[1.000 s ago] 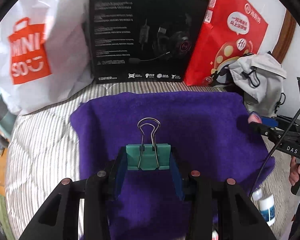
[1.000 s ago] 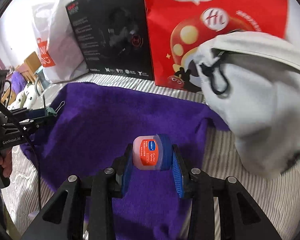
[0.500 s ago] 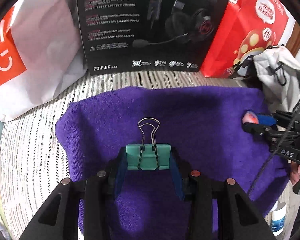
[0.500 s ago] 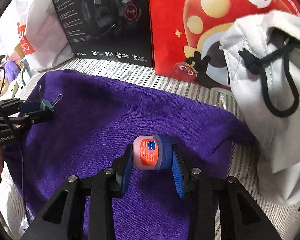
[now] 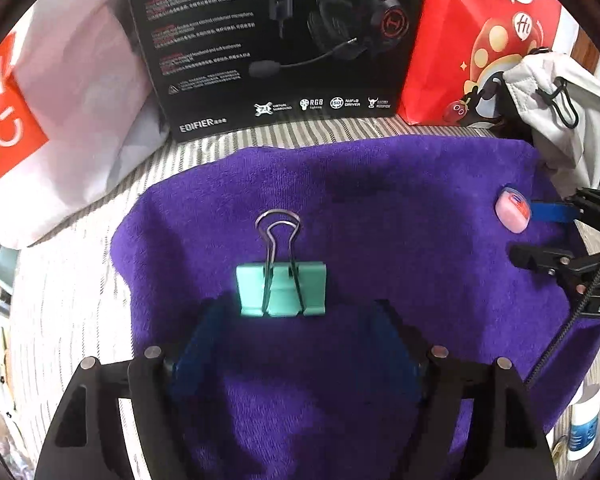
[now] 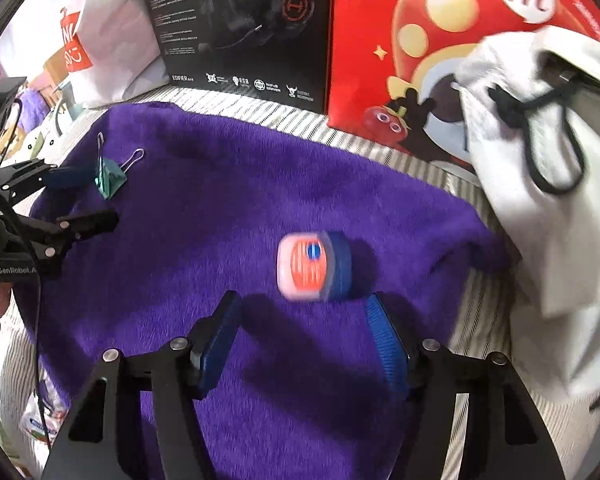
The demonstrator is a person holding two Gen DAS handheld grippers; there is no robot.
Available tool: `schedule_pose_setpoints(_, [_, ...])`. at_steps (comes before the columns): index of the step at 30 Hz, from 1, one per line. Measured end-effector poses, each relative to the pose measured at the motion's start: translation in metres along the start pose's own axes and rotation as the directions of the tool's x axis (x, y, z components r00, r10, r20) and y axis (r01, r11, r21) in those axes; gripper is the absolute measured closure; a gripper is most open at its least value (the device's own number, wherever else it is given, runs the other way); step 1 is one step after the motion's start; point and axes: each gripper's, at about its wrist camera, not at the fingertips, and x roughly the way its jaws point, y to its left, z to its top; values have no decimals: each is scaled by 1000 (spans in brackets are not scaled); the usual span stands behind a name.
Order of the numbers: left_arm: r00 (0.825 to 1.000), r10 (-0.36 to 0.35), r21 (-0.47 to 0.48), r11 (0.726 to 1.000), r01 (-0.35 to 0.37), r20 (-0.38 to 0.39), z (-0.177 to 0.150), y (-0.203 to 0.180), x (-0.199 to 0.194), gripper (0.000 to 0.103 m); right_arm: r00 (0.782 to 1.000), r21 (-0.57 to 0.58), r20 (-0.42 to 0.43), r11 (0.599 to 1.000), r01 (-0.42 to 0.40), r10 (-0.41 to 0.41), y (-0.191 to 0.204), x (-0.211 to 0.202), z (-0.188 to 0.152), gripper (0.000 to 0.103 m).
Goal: Organize rigid objects
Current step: 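Place the clip on the purple towel with the left gripper while the right sets the tin there, then grasp the clear candy jar with the left gripper while the right grasps the deodorant stick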
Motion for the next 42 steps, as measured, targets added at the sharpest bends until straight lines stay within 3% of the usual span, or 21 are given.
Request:
schedule_pose_setpoints(3, [1000,-4,-32,999,4,-2,-9,0,-4,27,1000,37,19,999,-5,4,0,-22,-14,38])
schedule_pose_setpoints(9, [998,-29,-76,997,33,51,-37,3,-48,28,998,109,67,994,-21,14,5,-80,-55,38])
schedule_pose_setpoints(18, [998,-41,4,999,41,55,-98,-29,-112,27,999,212,49,977,-28,18,13,-131,-142,37])
schedule_pose_setpoints(25, [996,-90,20,996,90,8,-154,-60,-125,27,999,309,33,950,-49,41,9,-149,-203,37])
schedule_pose_setpoints(28, [994,-107,14,994,107,-5,-166,-68,-121,27,999,327,20,945,-32,27,9,-148,-214,37])
schedule_pose_setpoints(38, [999,-23,56,998,25,-41,-174,-84,-93,29,999,325,22,945,-47,42,28,-127,-210,37])
schedule_pose_setpoints(42, [999,-34,41,999,35,-19,-169,-81,-93,43,999,324,14,946,-36,33,31,-114,-196,37])
